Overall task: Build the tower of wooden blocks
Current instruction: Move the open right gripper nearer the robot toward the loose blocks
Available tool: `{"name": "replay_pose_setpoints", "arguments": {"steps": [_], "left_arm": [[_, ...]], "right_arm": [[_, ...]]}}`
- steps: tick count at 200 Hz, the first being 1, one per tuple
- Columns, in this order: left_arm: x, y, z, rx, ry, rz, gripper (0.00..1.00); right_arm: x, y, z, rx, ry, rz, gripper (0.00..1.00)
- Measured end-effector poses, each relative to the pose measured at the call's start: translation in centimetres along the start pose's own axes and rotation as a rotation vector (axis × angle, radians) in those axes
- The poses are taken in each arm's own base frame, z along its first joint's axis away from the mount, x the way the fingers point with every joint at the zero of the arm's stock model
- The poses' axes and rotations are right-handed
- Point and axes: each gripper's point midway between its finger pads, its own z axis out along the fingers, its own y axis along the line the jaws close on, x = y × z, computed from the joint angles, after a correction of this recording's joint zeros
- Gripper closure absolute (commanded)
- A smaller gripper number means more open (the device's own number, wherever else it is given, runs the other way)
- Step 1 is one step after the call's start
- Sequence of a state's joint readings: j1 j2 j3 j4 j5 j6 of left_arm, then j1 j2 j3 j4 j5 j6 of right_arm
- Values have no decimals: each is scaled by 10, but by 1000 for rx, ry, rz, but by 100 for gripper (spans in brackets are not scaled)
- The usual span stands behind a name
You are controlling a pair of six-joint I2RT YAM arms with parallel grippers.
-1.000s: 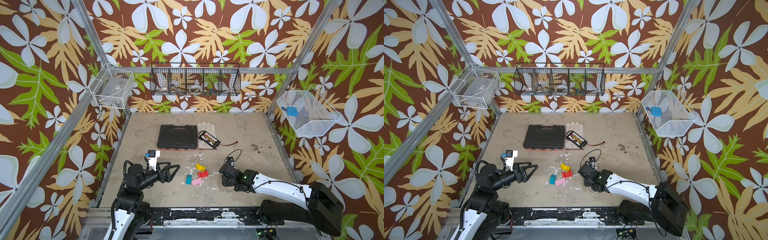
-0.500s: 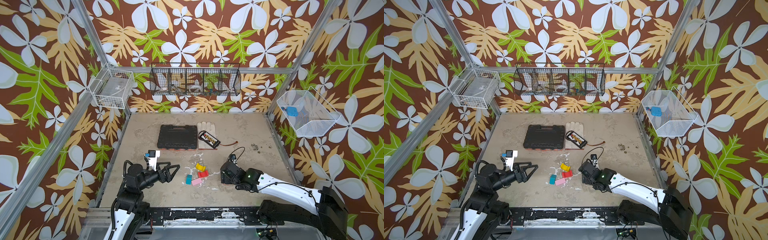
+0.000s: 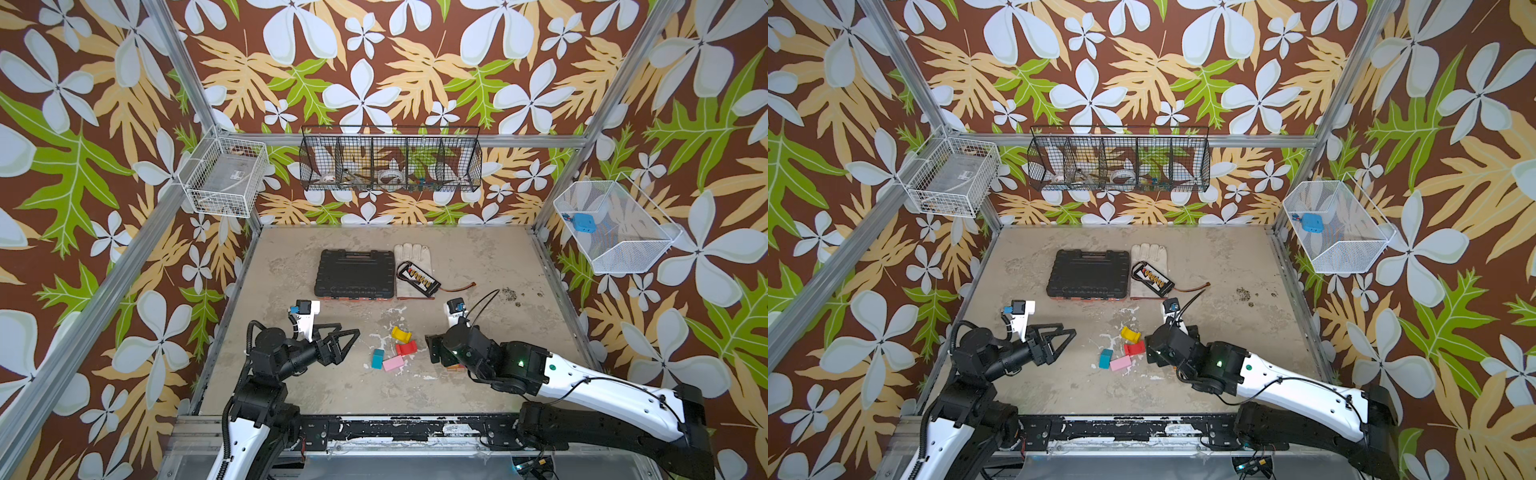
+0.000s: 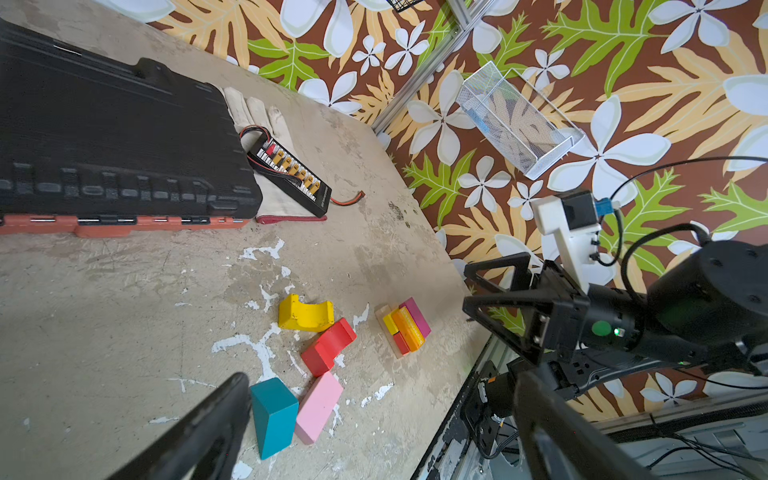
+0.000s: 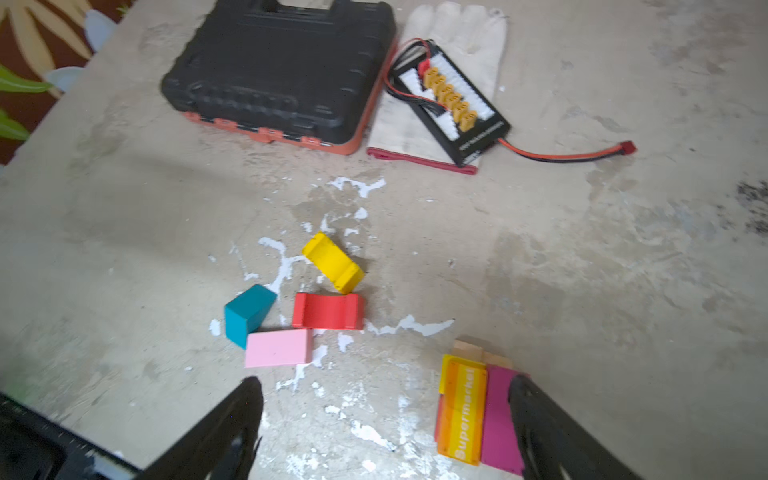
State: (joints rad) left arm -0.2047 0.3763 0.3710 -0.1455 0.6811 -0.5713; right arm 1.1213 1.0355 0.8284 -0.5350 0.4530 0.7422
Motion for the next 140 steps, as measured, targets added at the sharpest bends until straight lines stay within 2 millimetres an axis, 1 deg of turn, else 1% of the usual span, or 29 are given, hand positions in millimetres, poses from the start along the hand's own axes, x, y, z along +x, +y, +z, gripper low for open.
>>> {"name": "replay_pose_setpoints", "arguments": {"steps": [18,49,87,108,140], "left_arm": [[1,1,1,-3,4,-4,0],[0,1,1,-2,3,-3,0],[1,2,2,-5,6,-6,0],[0,0,0,0,0,0,0],[0,1,1,-2,2,-2,0]], "right_arm": [[4,16,6,-29,2,-39,8],[21,37,23,-49,38,-99,9],[47,47,47,-67,105,-107,10],[58,53,58,-69,139,-109,11],[73,65,70,-94,184,-101,20]]}}
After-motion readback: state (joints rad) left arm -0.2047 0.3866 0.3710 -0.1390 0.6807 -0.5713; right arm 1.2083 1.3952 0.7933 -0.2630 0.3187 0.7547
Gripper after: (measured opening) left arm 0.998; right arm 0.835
